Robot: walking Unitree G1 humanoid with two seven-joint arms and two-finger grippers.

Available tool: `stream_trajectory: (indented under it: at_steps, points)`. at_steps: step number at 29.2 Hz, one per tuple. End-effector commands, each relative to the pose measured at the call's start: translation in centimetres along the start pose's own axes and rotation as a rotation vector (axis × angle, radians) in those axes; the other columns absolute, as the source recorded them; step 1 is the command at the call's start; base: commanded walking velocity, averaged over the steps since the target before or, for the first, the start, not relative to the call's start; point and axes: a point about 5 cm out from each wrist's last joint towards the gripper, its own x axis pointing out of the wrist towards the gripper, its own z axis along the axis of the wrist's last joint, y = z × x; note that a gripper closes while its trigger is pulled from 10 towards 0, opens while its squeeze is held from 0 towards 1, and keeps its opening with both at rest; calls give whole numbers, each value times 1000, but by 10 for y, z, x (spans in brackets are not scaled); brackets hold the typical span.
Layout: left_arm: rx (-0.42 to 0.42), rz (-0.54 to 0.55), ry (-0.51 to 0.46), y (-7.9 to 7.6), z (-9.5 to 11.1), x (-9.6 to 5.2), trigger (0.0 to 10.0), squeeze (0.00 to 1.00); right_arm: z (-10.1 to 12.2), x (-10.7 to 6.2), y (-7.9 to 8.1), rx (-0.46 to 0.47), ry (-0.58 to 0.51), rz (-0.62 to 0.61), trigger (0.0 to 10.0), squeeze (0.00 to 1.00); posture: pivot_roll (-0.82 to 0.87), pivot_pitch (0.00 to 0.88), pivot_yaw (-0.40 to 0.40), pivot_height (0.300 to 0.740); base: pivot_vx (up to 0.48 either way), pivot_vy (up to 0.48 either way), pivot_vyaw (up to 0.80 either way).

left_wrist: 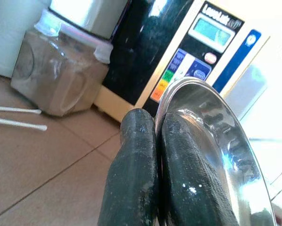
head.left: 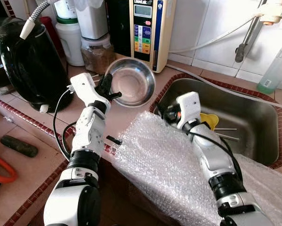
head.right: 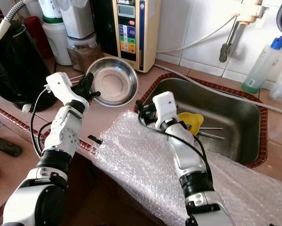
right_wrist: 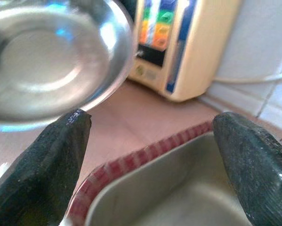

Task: Kitchen organization

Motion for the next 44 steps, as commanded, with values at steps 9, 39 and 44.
stream_trajectory:
  at_steps: [9, 39, 44]
  points:
    - [3, -77, -36, -15, 0, -1, 0, 0, 19, 14, -10, 222, -43, -71, 10000, 0, -5, 0, 12, 740, 0, 0, 0]
    - [-66, -251, -53, -54, -2, -7, 0, 0, 15, 24, -1, 275, 2, -65, 0, 0, 3, 0, 16, 740, 0, 0, 0]
    - [-70, -251, -54, -54, -2, -7, 0, 0, 16, 24, -5, 293, -5, -80, 0, 0, 0, 0, 18, 740, 0, 0, 0]
